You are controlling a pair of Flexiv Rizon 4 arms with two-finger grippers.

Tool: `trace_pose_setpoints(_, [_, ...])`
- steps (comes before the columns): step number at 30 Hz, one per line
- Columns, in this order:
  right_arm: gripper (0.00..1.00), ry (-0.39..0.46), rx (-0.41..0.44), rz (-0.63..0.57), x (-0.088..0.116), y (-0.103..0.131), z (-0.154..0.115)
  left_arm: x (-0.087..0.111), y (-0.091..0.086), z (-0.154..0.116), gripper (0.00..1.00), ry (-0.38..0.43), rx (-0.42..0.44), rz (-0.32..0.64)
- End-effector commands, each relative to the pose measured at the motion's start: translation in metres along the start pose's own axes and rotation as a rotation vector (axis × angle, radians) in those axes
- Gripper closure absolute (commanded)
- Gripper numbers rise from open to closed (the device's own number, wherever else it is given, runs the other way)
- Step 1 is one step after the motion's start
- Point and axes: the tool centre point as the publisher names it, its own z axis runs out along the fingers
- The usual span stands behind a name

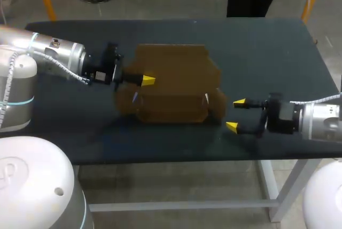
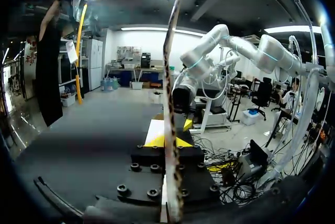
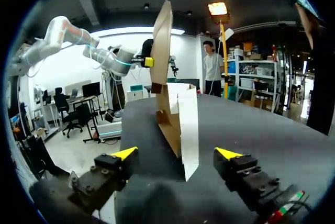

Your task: Assemble the packaging by folding the flat box into shape, placing the metal phone stand inside, and closing the box properly

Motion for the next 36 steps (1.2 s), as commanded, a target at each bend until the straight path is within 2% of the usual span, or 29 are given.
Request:
trace_pose_setpoints(1, [0.00,-0.004,-0.007,-0.003,-0.006,-0.004,0.013,0.000,0.001,-0.001,1.00,0.001,-0.002,0.000])
trace_pose_setpoints(12, [0.00,0.014,-0.030,0.002,-0.009,-0.001,0.041,0.000,0.001,-0.001,1.00,0.001,-0.002,0.000])
trace_pose_setpoints(22, [0.00,0.000,-0.022,-0.009,0.013,0.002,0.053,0.000,0.001,-0.001,1.00,0.001,-0.002,0.000])
trace_pose_setpoints(36, [0.00,-0.063,-0.017,0.018,0.034,-0.001,0.050,0.000,0.001,-0.001,1.00,0.001,-0.002,0.000])
